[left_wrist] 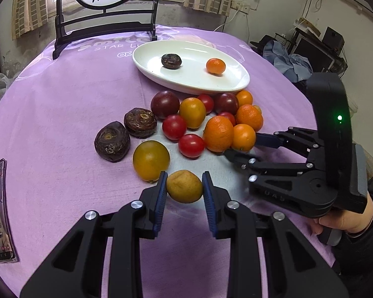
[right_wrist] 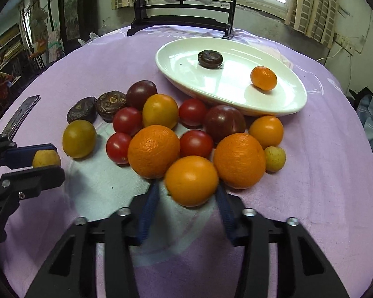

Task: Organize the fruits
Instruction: 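Grasp a small yellow fruit with the left gripper while the right gripper grasps an orange, then move both held fruits over the white plate and open both grippers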

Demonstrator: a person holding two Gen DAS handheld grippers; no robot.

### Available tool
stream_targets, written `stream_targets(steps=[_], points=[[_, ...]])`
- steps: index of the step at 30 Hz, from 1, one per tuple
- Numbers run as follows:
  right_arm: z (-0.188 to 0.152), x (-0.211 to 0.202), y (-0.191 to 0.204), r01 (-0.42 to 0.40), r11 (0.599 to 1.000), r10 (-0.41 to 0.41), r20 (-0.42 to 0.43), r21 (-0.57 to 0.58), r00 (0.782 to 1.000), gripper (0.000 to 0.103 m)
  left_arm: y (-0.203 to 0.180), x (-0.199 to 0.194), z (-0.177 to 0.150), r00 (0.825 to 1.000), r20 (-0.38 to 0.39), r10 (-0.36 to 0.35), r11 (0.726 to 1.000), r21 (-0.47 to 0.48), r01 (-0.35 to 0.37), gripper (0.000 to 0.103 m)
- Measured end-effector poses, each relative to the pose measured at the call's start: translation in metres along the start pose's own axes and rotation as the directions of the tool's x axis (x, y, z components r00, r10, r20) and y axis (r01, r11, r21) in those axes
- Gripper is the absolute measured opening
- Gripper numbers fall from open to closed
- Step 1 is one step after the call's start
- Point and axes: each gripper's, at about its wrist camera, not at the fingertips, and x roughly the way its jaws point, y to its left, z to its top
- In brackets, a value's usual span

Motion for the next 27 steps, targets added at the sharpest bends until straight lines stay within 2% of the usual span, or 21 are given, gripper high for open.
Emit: stream_targets(steps=[5, 9, 13, 17, 19, 23, 27], points=[[-0.006, -0.016, -0.016, -0.037, 0.997, 0.035, 0.028, 0.07, 0.999, 0.039, -0.004, -0.005, 0.0, 1.0, 0.004, 0.008, 1.0, 0.007, -0.008, 0.027], [-0.017, -0.043, -0.028, -0.106, 0.988, 0.099, 0.073, 0.11, 0.992, 0.039, -0.008, -0.013, 0.004, 1.0, 0.018, 0.018, 1.0, 0.025, -0.019, 0.027], [-0.015, -0.077, -0.045, -0.114, 0.985, 0.092, 0.162, 0.127, 0.983, 0.039, -0.015, -0.022, 0.028, 0.999, 0.047, 0.022, 0.998, 0.053, -0.024, 0.027], [0.005, -0.099, -0.063, -0.083, 0.988, 0.049, 0.251, 0.127, 0.967, 0.04, -0.024, -0.027, 0.068, 0.995, 0.096, 0.026, 0.997, 0.069, -0.032, 0.027], [0.021, -0.099, -0.069, -0.058, 0.991, 0.024, 0.27, 0.118, 0.963, 0.04, -0.028, -0.023, 0.092, 0.993, 0.112, 0.029, 0.996, 0.075, -0.038, 0.028], [0.056, -0.073, -0.08, -0.031, 0.995, 0.005, 0.253, 0.098, 0.968, 0.04, -0.028, 0.011, 0.137, 0.995, 0.082, 0.052, 0.996, 0.066, -0.057, 0.028], [0.08, -0.029, -0.09, -0.016, 0.994, -0.003, 0.169, 0.108, 0.986, 0.04, -0.018, 0.069, 0.169, 0.996, -0.033, 0.088, 0.996, 0.036, -0.086, 0.028]])
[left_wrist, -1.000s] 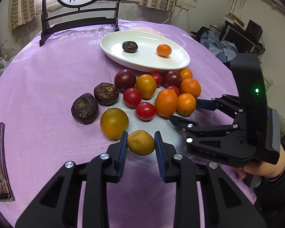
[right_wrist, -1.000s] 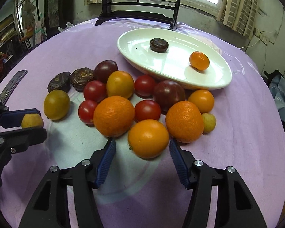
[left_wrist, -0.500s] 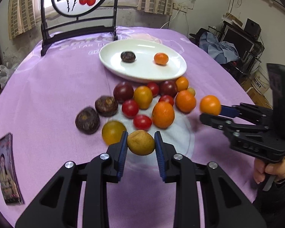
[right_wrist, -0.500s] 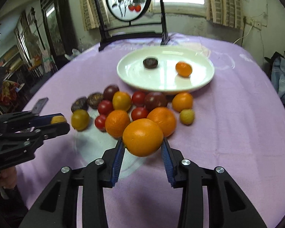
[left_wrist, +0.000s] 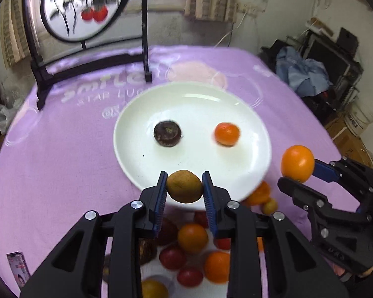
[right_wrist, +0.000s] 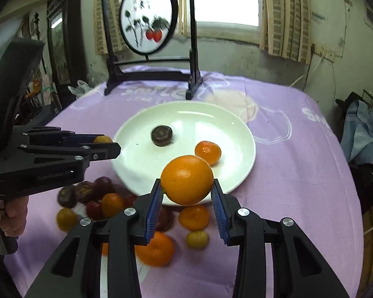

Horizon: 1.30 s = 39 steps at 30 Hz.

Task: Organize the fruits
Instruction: 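Move both held fruits over the white plate and open both grippers, then grasp a large yellow tomato with the left gripper while the right gripper grasps an orange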

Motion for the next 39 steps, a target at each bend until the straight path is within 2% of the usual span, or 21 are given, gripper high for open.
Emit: stream_targets(steps=[5, 11, 12, 13, 15, 18, 20, 23, 27, 34, 39], points=[[0.005, 0.057, -0.011, 0.004, 1.0, -0.001, -0.12, 0.023, 0.993, 0.04, 0.006, 0.056, 0.015, 0.995, -0.093, 0.047, 0.999, 0.016, -0.045, 0.028], [0.01, 0.087, -0.012, 0.025, 1.0, -0.022, -0.153, 0.015, 0.988, 0.041, 0.012, 0.086, 0.026, 0.991, -0.119, 0.063, 0.998, 0.006, -0.062, 0.029], [0.011, 0.088, -0.012, 0.025, 1.0, -0.023, -0.152, 0.014, 0.988, 0.043, 0.012, 0.086, 0.027, 0.991, -0.113, 0.065, 0.998, 0.005, -0.065, 0.043], [0.011, 0.088, -0.012, 0.023, 1.0, -0.021, -0.147, 0.013, 0.989, 0.057, 0.011, 0.085, 0.03, 0.992, -0.103, 0.075, 0.997, 0.003, -0.075, 0.066], [0.011, 0.077, -0.012, 0.043, 0.999, -0.041, -0.108, 0.012, 0.993, 0.075, 0.013, 0.073, 0.033, 0.994, -0.052, 0.094, 0.995, -0.014, -0.094, 0.085], [0.009, 0.056, -0.014, 0.028, 0.999, -0.027, -0.07, 0.018, 0.997, 0.075, 0.015, 0.045, 0.032, 0.998, 0.014, 0.055, 0.998, -0.037, -0.055, 0.086], [0.005, 0.041, -0.016, 0.027, 0.999, -0.025, -0.051, 0.032, 0.998, 0.075, 0.014, 0.023, 0.026, 0.995, 0.055, 0.077, 0.997, -0.034, -0.076, 0.089], [-0.007, 0.015, -0.017, 0.016, 0.999, -0.015, -0.026, 0.043, 1.0, 0.077, 0.01, -0.008, 0.012, 0.99, 0.112, 0.085, 0.996, -0.022, -0.083, 0.095], [-0.031, -0.011, -0.009, 0.002, 0.999, -0.001, -0.013, 0.051, 1.0, 0.078, 0.01, -0.041, -0.017, 0.988, 0.139, 0.07, 0.997, -0.034, -0.066, 0.096], [-0.086, -0.038, 0.006, -0.02, 0.997, 0.022, -0.02, 0.081, 1.0, 0.078, 0.012, -0.069, -0.096, 0.985, 0.146, 0.094, 0.995, -0.049, -0.088, 0.096], [-0.118, -0.043, 0.011, -0.032, 0.994, 0.038, -0.057, 0.106, 0.998, 0.078, 0.023, -0.07, -0.144, 0.99, 0.106, 0.093, 0.992, -0.092, -0.083, 0.096]])
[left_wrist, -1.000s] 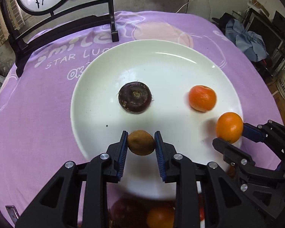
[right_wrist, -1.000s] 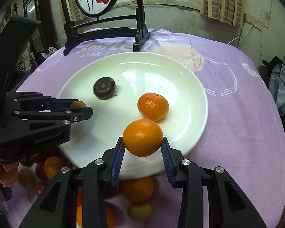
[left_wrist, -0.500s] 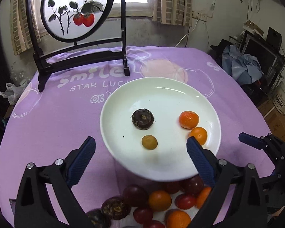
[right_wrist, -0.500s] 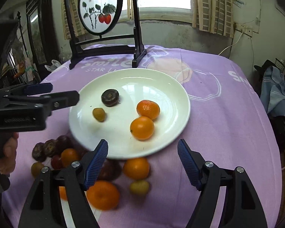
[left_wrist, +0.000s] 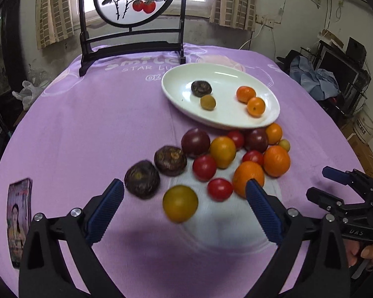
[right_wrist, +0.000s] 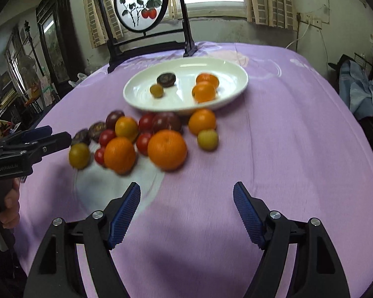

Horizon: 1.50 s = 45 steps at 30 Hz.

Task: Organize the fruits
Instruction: 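Grasp a large yellow tomato with the left gripper while the right gripper grasps an orange, then carry both fruits over the white plate and open both grippers to drop them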

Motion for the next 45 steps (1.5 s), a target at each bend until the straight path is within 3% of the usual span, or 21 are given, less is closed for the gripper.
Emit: stream_targets(steps=[8, 10, 14, 17, 19, 27, 35, 36, 38, 45], points=[[-0.019, -0.003, 0.005, -0.033, 0.999, 0.033, -0.031, 0.008, 0.999, 0.078, 0.005, 0.019, -0.029, 0.997, -0.077, 0.011, 1.0, -0.004, -0.011, 0.094], [-0.018, -0.005, 0.007, -0.037, 0.999, 0.037, -0.02, 0.003, 0.999, 0.078, 0.004, 0.026, -0.028, 0.996, -0.093, 0.001, 1.0, -0.003, -0.001, 0.084], [-0.017, -0.002, 0.008, -0.036, 0.999, 0.036, -0.021, -0.009, 0.999, 0.078, 0.001, 0.046, -0.026, 0.99, -0.143, 0.006, 1.0, -0.002, -0.007, 0.08], [-0.016, 0.002, 0.008, -0.041, 0.999, 0.041, -0.035, -0.01, 0.999, 0.078, -0.005, 0.054, -0.023, 0.989, -0.138, 0.047, 0.998, 0.04, -0.042, 0.068], [-0.012, 0.005, 0.01, -0.036, 0.999, 0.035, -0.041, -0.02, 0.999, 0.078, -0.005, 0.054, -0.019, 0.99, -0.128, 0.058, 0.997, 0.051, -0.051, 0.037], [0.017, 0.035, 0.03, 0.006, 0.99, -0.02, -0.097, -0.14, 0.995, 0.078, 0.006, 0.05, -0.018, 0.992, -0.124, 0.012, 1.0, 0.016, -0.01, 0.037], [0.043, 0.066, 0.034, 0.015, 0.986, -0.035, -0.113, -0.167, 0.993, 0.077, 0.017, 0.043, -0.017, 0.993, -0.119, -0.015, 1.0, -0.009, 0.014, 0.037], [0.045, 0.069, 0.034, 0.018, 0.986, -0.037, -0.115, -0.165, 0.993, 0.073, 0.019, 0.043, -0.017, 0.993, -0.119, -0.016, 1.0, -0.014, 0.015, 0.037], [0.047, 0.071, 0.033, 0.008, 0.988, -0.027, -0.12, -0.157, 0.992, 0.048, 0.022, 0.041, -0.015, 0.992, -0.121, -0.023, 0.999, -0.027, 0.02, 0.037], [0.035, 0.048, 0.02, -0.002, 0.997, -0.005, -0.09, -0.08, 0.996, 0.046, 0.021, 0.03, -0.017, 0.992, -0.118, -0.033, 0.999, -0.031, 0.029, 0.037]])
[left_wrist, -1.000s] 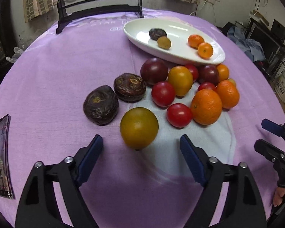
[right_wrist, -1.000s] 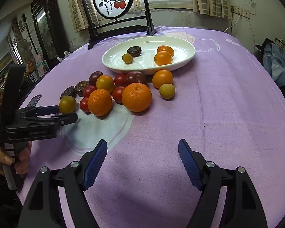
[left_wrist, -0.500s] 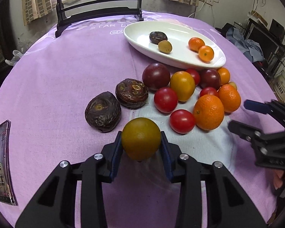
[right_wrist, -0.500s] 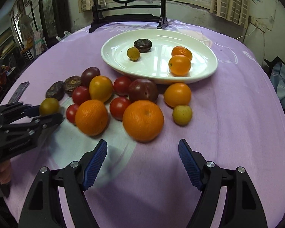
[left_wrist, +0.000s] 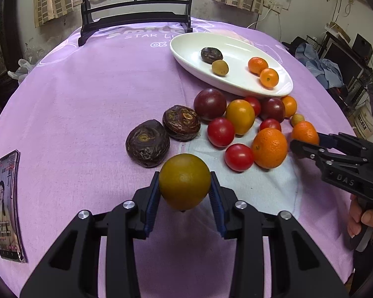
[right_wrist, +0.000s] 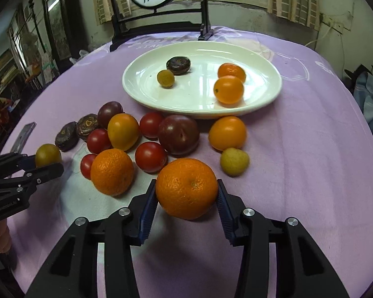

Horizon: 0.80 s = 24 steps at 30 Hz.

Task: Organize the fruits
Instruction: 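Carry both fruits over the white plate and open both grippers to drop them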

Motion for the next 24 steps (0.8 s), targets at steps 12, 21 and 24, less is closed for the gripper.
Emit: stream_targets(steps=[12, 21, 24], points=[[0.015, -0.095, -0.02, -0.015, 1.0, 0.013, 0.236, 0.008, 0.972, 0.046, -0.038, -0.042, 0.046, 0.993, 0.108, -0.042, 0.992, 0.12, 0.029, 0.037], [0.077, -0.052, -0.007, -0.032, 0.997, 0.047, 0.214, -0.076, 0.976, 0.046, -0.06, -0.017, 0.131, 0.987, 0.151, -0.05, 0.988, 0.151, 0.026, 0.037], [0.093, -0.018, 0.0, -0.029, 0.994, 0.045, 0.163, -0.103, 0.986, 0.046, -0.057, 0.014, 0.152, 0.993, 0.118, -0.016, 0.99, 0.14, -0.001, 0.037]])
